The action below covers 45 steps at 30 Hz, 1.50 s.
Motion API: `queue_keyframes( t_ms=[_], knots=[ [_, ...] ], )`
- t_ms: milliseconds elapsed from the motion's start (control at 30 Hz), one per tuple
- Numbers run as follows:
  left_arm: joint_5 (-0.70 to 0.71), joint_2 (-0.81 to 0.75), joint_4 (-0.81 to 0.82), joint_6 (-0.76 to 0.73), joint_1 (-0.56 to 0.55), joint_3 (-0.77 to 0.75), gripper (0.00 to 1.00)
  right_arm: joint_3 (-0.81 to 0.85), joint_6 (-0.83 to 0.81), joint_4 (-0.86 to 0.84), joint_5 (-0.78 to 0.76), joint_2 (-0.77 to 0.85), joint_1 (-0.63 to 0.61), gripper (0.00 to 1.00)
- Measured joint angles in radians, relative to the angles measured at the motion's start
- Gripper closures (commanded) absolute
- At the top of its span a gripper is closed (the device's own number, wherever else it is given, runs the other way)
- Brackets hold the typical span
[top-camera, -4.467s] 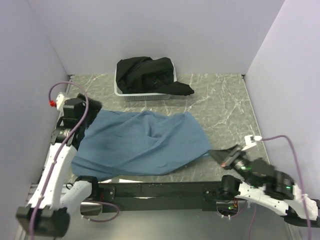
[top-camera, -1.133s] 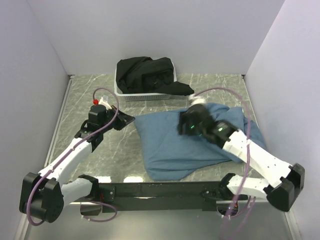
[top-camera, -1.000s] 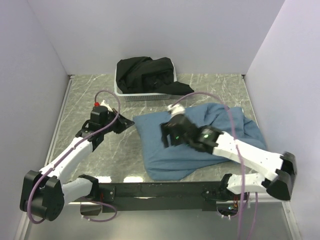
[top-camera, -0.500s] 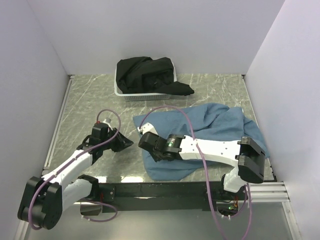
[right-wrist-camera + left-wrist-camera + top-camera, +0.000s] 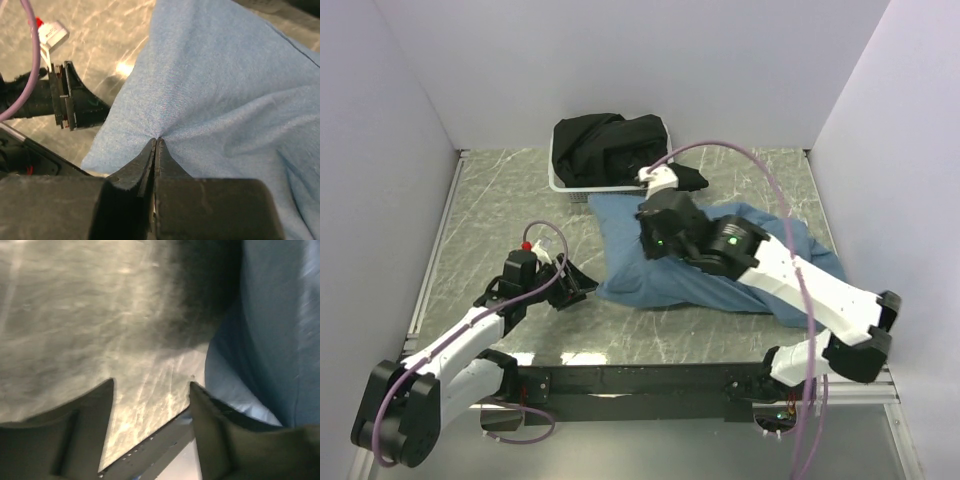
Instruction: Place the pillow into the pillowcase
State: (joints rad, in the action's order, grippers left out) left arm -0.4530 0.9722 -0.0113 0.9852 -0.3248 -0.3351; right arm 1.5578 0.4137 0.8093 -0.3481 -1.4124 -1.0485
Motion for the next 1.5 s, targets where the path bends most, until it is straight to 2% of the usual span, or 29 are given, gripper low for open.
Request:
queue_keyframes(
  t_ms=[67, 200, 333, 400, 467, 500, 567, 667, 700, 1033, 1133, 1167, 1233, 1400, 1500],
  knots=[
    [-0.012, -0.023, 0.008, 0.001, -0.008, 0.001, 0.19, -0.002, 0.001, 0.011, 0.000, 0.043, 0.021, 1.00],
    [-0.031, -0.058, 0.063, 0.009, -0.027, 0.011, 0.16, -0.071, 0.003, -0.015, 0.053, 0.115, 0.053, 1.00],
    [-0.021, -0.045, 0.136, 0.030, -0.101, 0.016, 0.19, -0.214, 0.017, -0.118, 0.135, 0.095, 0.068, 1.00],
    [0.004, -0.017, 0.163, 0.032, -0.154, 0.016, 0.35, -0.290, 0.030, -0.154, 0.182, 0.046, 0.068, 1.00],
    [0.037, 0.037, 0.174, 0.040, -0.214, 0.017, 0.64, -0.332, 0.040, -0.163, 0.220, -0.016, 0.069, 1.00],
    [0.050, 0.059, 0.184, 0.052, -0.240, 0.018, 0.72, -0.336, 0.042, -0.158, 0.230, -0.037, 0.071, 1.00],
    [0.077, 0.103, 0.211, 0.062, -0.294, 0.022, 0.86, -0.333, 0.042, -0.161, 0.241, -0.048, 0.076, 1.00],
    [0.128, 0.122, 0.239, 0.079, -0.357, 0.027, 0.98, -0.294, 0.042, -0.156, 0.253, -0.043, 0.092, 1.00],
    [0.139, 0.116, 0.245, 0.084, -0.369, 0.032, 0.99, -0.285, 0.042, -0.158, 0.253, -0.042, 0.095, 1.00],
    [0.173, -0.089, 0.257, 0.092, -0.417, 0.074, 0.99, -0.262, 0.042, -0.173, 0.235, -0.038, 0.109, 1.00],
    [0.181, -0.159, 0.201, 0.084, -0.423, 0.067, 0.83, -0.311, 0.042, -0.221, 0.241, -0.051, 0.116, 1.00],
    [0.189, -0.178, 0.171, 0.077, -0.425, 0.061, 0.71, -0.341, 0.043, -0.240, 0.249, -0.056, 0.116, 1.00],
    [0.207, -0.198, 0.119, 0.058, -0.430, 0.048, 0.57, -0.402, 0.051, -0.261, 0.264, -0.067, 0.116, 1.00],
    [0.254, -0.204, 0.031, 0.035, -0.460, 0.052, 0.55, -0.430, 0.060, -0.264, 0.274, -0.076, 0.116, 1.00],
    [0.284, -0.182, 0.014, 0.023, -0.489, 0.055, 0.50, -0.417, 0.060, -0.271, 0.277, -0.076, 0.116, 1.00]
  ],
)
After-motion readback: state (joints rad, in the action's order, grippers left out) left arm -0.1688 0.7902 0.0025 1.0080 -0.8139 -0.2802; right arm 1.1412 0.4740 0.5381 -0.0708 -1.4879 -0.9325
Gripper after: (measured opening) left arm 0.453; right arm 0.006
